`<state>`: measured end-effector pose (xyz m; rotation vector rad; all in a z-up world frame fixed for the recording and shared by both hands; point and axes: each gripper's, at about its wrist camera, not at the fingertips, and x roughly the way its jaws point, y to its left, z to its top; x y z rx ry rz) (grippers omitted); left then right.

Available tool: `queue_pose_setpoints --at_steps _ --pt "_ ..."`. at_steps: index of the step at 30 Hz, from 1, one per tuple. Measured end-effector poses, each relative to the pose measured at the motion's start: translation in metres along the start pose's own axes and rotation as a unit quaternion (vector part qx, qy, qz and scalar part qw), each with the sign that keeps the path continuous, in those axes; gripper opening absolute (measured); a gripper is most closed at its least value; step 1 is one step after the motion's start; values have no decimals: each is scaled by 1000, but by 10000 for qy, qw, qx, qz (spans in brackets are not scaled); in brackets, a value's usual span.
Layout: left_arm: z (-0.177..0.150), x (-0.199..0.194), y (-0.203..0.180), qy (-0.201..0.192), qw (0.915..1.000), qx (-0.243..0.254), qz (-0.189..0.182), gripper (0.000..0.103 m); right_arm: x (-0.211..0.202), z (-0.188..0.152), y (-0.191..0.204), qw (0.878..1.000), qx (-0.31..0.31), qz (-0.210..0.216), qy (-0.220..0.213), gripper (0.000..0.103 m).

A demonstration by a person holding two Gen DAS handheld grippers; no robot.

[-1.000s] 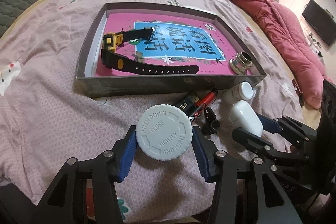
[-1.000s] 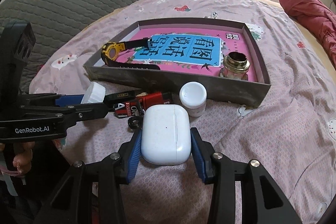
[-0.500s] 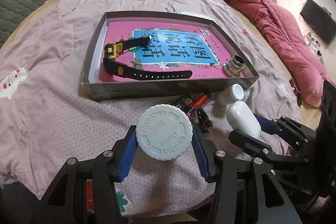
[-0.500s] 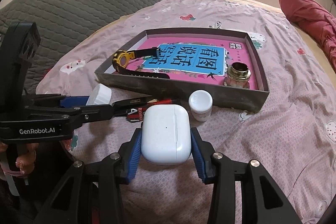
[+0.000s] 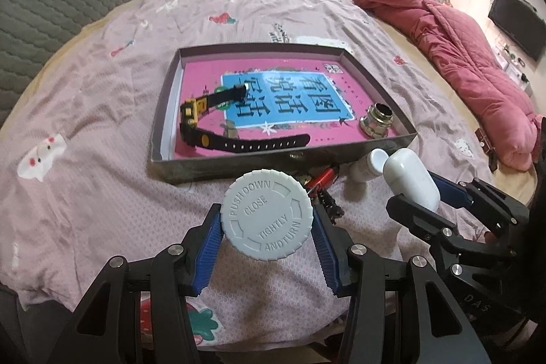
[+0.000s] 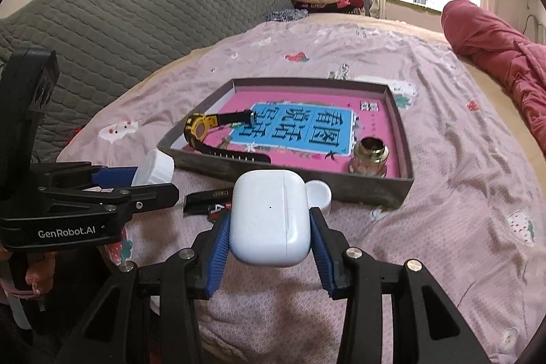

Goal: Organize rigid objects
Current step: 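Lift the AirPods case with the right tool while the left tool lifts the white cap, then carry the AirPods case over the tray while the left tool carries the cap there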

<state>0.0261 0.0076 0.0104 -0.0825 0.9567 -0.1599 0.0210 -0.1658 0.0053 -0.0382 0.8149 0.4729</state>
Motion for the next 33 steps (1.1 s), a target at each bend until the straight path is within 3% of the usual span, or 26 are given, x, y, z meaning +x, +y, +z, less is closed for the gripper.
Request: queue_pose_setpoints --at_steps 33 --pt "12 -22 -6 -517 9980 194 297 52 -20 14 8 9981 -140 -178 -570 44"
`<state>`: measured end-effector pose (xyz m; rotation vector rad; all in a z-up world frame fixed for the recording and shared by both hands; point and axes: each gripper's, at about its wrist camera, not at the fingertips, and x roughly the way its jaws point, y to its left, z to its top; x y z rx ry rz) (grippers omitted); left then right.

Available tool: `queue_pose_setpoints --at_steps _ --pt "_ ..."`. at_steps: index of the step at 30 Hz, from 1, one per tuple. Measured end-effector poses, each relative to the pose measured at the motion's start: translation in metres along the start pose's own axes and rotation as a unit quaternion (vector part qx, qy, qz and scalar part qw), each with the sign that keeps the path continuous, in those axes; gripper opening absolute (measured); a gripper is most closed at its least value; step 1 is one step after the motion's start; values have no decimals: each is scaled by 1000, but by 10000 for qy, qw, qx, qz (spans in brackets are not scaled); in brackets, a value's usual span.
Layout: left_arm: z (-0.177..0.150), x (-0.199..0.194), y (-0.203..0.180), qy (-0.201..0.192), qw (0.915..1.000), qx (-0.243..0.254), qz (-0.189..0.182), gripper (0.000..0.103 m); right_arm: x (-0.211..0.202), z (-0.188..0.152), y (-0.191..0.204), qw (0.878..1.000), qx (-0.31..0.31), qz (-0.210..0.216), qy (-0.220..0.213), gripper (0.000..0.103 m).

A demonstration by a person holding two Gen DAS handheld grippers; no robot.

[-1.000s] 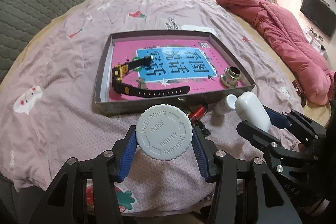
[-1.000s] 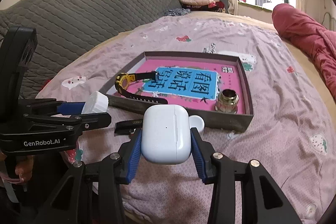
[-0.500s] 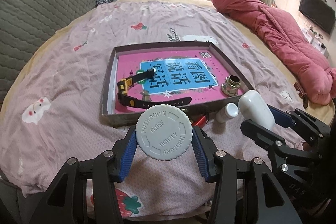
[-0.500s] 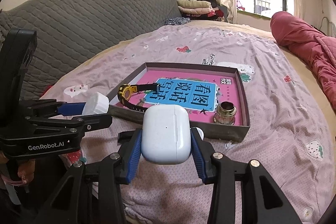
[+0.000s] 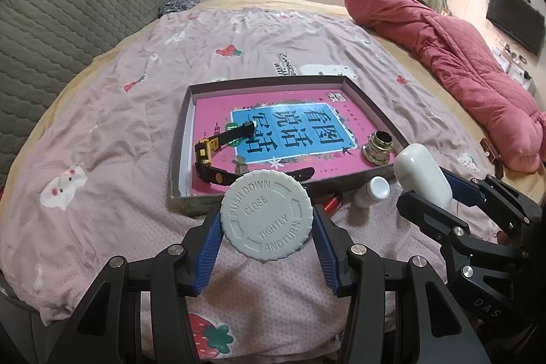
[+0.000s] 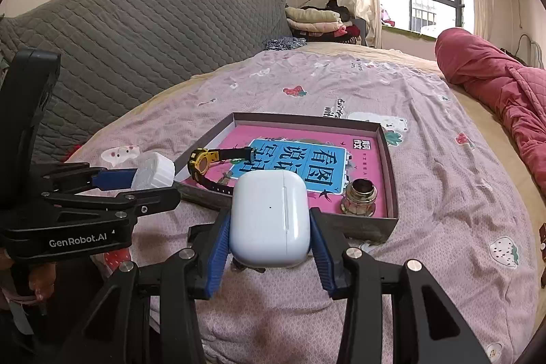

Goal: Organize rigid objects
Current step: 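Carry the AirPods case over the tray while the left tool carries the cap there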

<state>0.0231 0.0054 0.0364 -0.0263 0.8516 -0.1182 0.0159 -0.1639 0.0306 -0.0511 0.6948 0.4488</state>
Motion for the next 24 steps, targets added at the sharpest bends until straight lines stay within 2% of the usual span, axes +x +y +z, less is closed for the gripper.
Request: queue_pose_setpoints --at_steps 24 --pt "41 -3 4 -363 9991 -129 150 52 -1 28 -12 9984 167 -230 -480 44"
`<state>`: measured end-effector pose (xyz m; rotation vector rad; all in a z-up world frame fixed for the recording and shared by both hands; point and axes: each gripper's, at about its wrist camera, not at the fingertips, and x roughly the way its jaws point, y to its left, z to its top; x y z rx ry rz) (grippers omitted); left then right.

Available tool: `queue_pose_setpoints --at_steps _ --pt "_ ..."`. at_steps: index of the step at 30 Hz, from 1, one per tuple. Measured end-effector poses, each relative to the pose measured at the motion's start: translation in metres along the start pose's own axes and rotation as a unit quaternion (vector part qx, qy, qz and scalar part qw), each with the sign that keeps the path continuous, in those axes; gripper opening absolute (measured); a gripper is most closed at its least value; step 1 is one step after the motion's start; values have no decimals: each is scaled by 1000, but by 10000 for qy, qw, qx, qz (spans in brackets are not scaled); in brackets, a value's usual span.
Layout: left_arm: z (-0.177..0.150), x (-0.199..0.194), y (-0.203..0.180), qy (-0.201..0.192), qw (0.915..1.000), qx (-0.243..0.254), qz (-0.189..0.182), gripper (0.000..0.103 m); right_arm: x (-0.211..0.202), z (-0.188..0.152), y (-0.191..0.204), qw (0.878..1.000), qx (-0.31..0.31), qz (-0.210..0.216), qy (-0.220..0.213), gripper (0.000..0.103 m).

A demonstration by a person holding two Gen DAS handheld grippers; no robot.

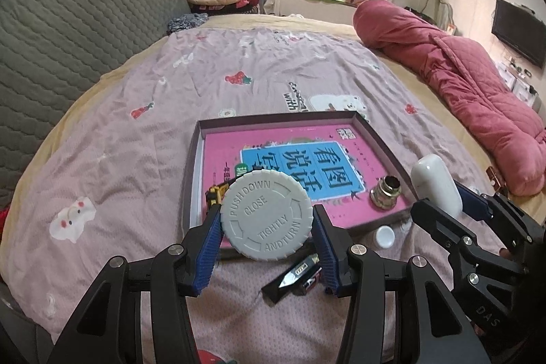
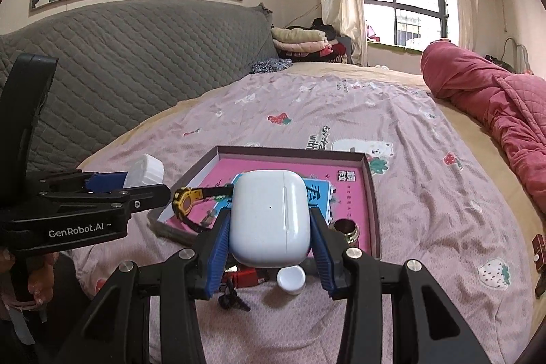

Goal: Organize rigid objects
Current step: 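Carry the AirPods case over the tray while the left tool carries the cap there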

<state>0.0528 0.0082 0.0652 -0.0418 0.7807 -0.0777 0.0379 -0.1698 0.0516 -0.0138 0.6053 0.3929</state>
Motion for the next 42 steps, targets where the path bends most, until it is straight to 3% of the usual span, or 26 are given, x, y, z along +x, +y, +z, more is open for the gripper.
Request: queue_pose_setpoints --at_steps 24,42 --pt "26 23 9 -79 9997 -115 185 52 21 25 -6 9993 -64 28 -377 45" --pt "29 49 13 138 9995 -201 199 52 39 29 -14 9994 -121 115 -315 45"
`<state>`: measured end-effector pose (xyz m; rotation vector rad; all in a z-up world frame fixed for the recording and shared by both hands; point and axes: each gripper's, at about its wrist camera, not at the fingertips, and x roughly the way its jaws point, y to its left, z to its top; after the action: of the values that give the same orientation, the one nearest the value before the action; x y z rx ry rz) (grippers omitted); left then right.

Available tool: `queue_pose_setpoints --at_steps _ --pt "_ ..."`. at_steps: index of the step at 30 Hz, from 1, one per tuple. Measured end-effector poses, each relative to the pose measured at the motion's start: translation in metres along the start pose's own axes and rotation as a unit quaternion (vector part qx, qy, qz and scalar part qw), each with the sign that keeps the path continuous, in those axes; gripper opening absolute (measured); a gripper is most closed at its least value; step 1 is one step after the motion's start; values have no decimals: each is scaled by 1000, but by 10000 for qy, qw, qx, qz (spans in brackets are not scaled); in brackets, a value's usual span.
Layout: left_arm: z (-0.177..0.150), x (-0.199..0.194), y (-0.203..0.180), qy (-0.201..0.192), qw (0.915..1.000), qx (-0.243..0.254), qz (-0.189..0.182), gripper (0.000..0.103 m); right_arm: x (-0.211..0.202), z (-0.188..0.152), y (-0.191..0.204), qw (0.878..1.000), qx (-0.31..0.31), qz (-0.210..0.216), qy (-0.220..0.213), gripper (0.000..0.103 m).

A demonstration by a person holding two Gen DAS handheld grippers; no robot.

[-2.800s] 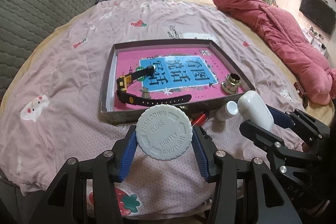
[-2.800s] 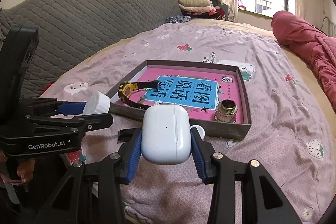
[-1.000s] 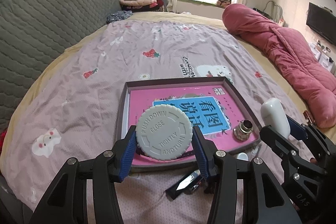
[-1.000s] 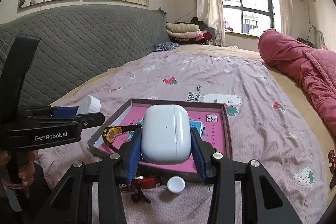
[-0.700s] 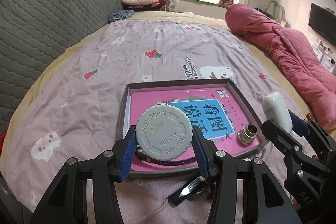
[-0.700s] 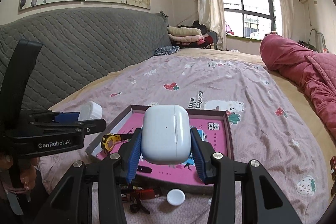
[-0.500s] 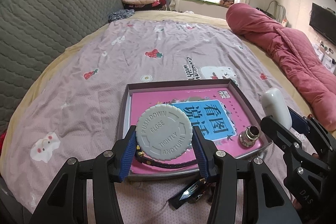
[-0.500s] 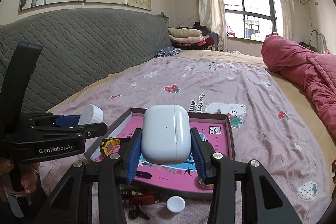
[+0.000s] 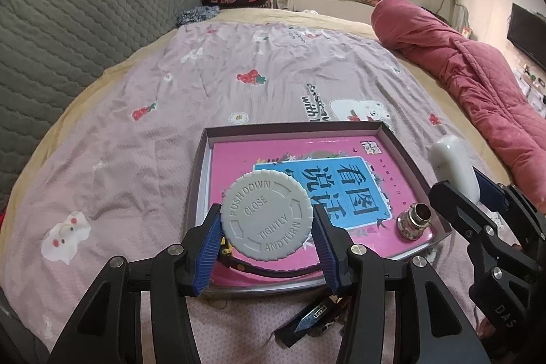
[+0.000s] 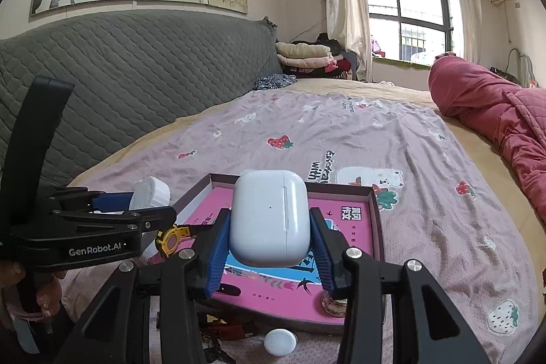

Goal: Organize rigid objects
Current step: 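Carry the AirPods case over the tray while the left tool carries the cap there, then lower the AirPods case onto the book while the left tool lowers the cap beside the watch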

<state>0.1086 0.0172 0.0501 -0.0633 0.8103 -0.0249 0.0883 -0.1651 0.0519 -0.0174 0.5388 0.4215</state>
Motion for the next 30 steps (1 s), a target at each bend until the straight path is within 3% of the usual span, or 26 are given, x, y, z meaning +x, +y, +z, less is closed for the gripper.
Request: queue_pose_setpoints --at_steps 13,30 --pt "1 26 4 202 9998 -30 85 52 12 -7 -11 9998 53 0 179 45" --pt "-6 62 -8 547 9985 82 29 53 46 -29 -8 9968 0 22 795 45"
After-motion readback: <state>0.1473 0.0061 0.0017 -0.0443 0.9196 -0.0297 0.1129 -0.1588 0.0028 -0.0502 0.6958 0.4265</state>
